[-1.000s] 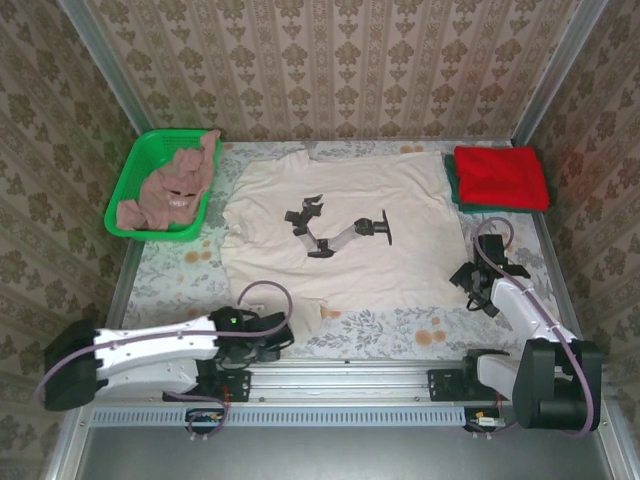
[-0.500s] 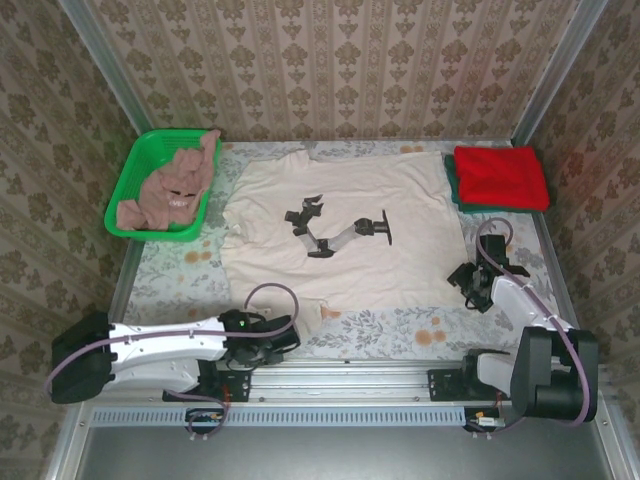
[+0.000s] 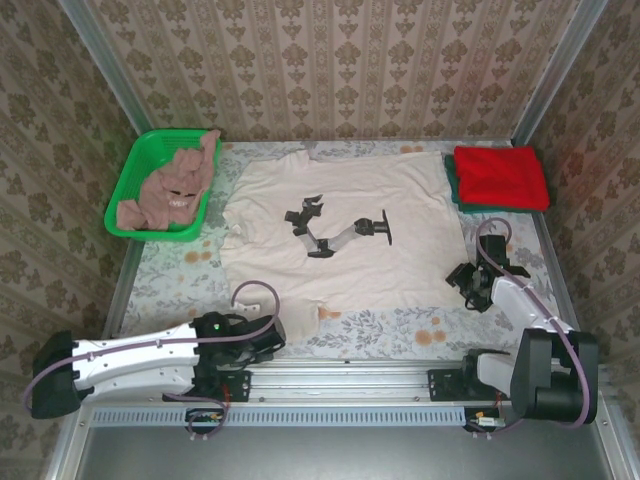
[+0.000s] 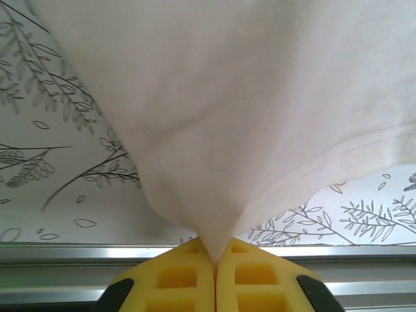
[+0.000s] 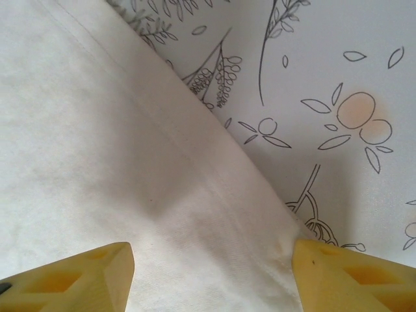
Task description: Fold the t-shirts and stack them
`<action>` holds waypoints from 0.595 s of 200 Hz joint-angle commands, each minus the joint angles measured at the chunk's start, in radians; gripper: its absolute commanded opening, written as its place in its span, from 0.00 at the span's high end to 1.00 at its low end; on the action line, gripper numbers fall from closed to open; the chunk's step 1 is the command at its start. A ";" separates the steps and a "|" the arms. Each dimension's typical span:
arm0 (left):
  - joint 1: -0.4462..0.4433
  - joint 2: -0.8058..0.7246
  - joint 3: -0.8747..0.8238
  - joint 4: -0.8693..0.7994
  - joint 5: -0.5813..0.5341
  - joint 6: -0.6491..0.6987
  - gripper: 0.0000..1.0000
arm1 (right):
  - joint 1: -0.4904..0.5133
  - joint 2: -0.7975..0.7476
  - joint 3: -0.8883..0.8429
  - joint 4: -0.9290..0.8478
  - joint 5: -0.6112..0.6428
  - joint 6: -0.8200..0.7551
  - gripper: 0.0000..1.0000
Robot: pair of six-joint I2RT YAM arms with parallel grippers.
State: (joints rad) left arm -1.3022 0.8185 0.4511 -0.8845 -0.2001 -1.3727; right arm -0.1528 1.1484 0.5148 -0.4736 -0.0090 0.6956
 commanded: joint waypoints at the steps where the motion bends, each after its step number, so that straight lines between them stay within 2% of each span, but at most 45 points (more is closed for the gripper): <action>1: 0.010 -0.007 0.012 -0.053 -0.041 0.027 0.95 | -0.005 -0.006 -0.018 -0.002 -0.026 0.028 0.35; 53: 0.031 0.010 0.010 -0.017 -0.052 0.060 0.95 | -0.005 0.084 -0.009 0.018 -0.051 0.013 0.40; 97: 0.049 0.014 -0.025 0.056 -0.035 0.080 0.95 | -0.006 0.060 0.016 -0.036 0.000 0.019 0.38; 119: 0.059 0.012 -0.026 0.053 -0.029 0.094 0.95 | -0.006 0.047 0.004 -0.019 -0.024 0.018 0.42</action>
State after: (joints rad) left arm -1.2579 0.8257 0.4419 -0.8349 -0.2218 -1.3121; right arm -0.1535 1.2053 0.5220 -0.4625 -0.0303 0.7109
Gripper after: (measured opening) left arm 0.056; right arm 0.611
